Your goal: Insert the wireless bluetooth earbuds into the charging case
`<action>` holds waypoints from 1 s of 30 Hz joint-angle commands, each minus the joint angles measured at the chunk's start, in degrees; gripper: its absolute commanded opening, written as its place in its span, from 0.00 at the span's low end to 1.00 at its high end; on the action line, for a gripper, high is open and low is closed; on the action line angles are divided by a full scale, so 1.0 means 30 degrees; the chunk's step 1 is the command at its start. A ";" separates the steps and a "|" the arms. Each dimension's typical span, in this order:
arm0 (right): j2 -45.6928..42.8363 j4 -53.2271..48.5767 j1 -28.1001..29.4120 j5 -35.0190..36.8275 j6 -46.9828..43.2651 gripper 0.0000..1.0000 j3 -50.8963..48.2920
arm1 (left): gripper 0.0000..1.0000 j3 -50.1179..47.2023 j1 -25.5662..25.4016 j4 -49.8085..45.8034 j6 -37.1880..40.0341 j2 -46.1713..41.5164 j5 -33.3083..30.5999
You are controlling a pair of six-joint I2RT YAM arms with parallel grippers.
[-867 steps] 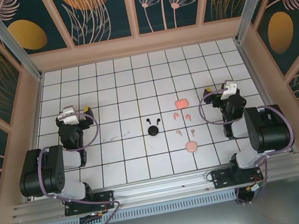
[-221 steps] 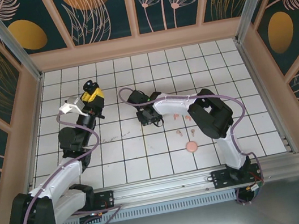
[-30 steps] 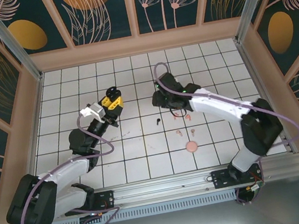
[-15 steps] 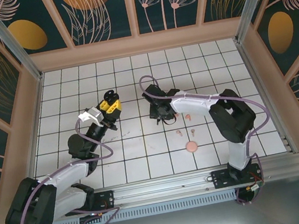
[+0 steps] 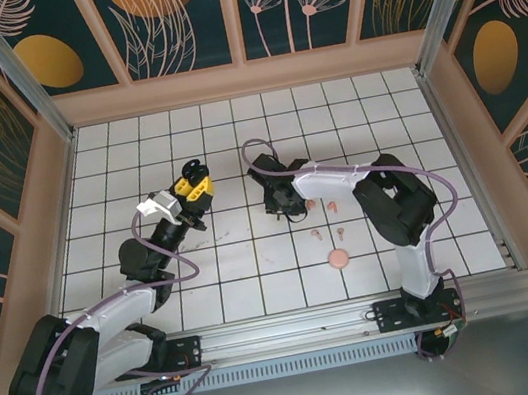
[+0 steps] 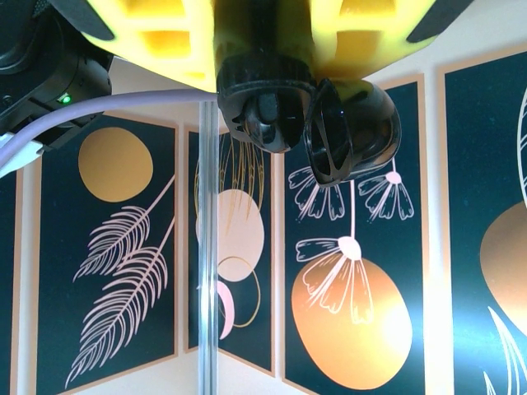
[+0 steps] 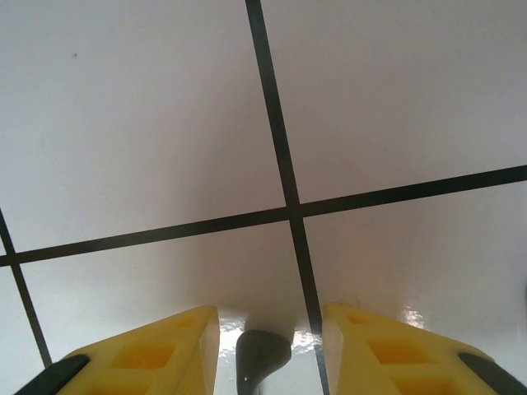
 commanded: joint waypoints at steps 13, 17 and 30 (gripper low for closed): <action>0.1049 -0.0247 0.0251 -0.0040 0.0184 0.32 0.0915 | 0.00 -0.0102 -0.0064 0.1349 0.0010 -0.0034 0.0137; 0.1080 -0.0218 0.0367 -0.0071 0.0189 0.31 0.0947 | 0.00 -0.0102 -0.0061 0.1349 0.0017 -0.0034 0.0167; 0.1240 -0.0568 0.0981 0.0511 0.0335 0.32 0.0495 | 0.00 0.0023 -0.0059 0.1290 -0.0019 -0.0065 0.0282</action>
